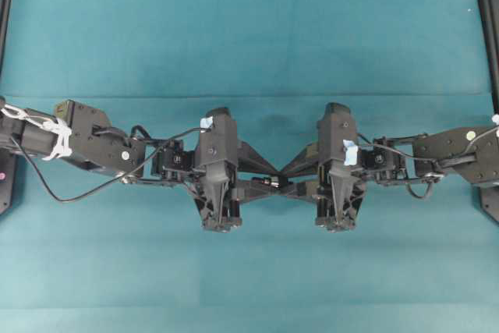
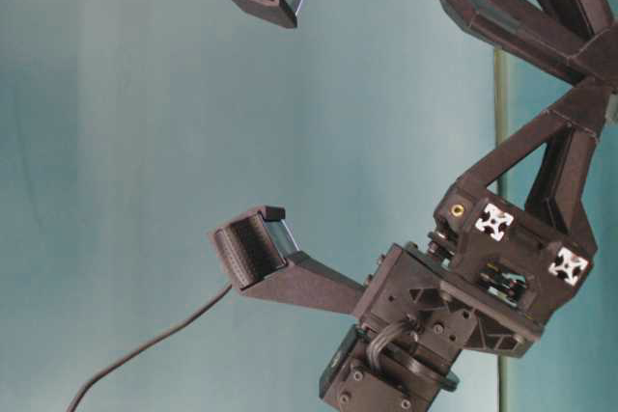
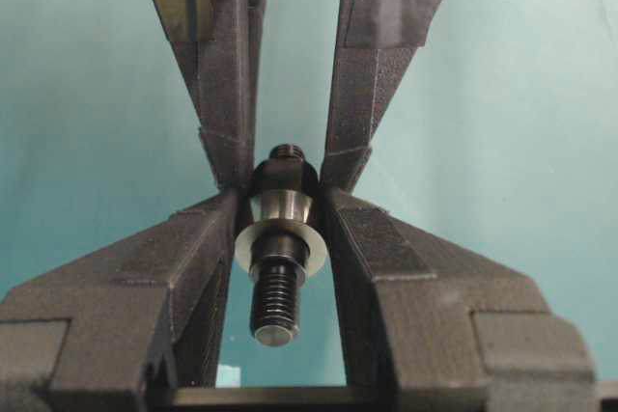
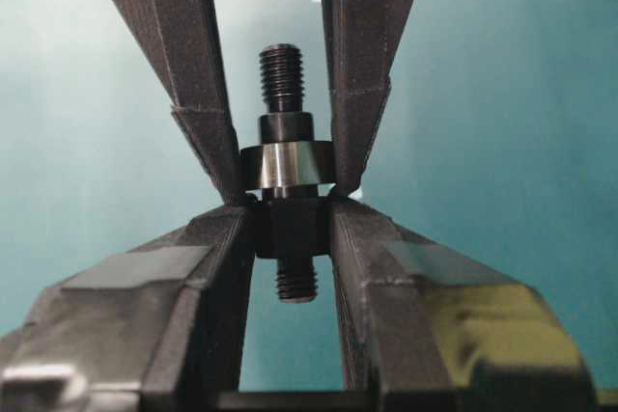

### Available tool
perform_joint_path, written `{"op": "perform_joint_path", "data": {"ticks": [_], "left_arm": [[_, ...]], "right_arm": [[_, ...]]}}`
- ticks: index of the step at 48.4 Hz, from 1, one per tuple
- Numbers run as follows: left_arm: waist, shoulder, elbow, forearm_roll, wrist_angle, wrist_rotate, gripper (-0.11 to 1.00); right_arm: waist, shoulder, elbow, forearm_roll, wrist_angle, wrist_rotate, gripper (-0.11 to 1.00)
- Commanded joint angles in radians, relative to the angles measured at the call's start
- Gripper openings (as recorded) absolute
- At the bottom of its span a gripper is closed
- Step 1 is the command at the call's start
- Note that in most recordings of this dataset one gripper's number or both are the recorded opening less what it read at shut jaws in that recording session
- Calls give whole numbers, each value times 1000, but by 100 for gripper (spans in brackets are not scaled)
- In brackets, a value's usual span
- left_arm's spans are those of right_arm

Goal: Insert the washer onto the shaft with both hands.
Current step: 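Open the left gripper and pull it back from the shaft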

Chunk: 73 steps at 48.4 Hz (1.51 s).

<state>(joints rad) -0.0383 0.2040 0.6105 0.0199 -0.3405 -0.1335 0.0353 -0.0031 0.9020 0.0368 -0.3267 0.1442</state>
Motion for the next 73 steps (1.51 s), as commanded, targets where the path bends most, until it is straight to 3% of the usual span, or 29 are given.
{"op": "perform_joint_path", "data": {"ticks": [1,7,15,17,24,73], "left_arm": [[-8,-11,-11,2,2,0,36],[-8,-11,-15,2,0,0,41],[-6,-21,-18,2,2,0,88],[-5,-26,-17,2,2,2,93],[2,-55,-8,2,5,5,89],[5,-238,141,2,166,12,89]], "right_arm": [[-11,-12,-14,3,-12,8,0],[-11,-12,-12,3,-11,8,0],[-12,-12,-11,2,-11,8,0],[-11,-12,-11,2,-9,8,0],[-11,-12,-11,2,-8,8,0],[-11,-12,-9,3,-6,6,0]]}}
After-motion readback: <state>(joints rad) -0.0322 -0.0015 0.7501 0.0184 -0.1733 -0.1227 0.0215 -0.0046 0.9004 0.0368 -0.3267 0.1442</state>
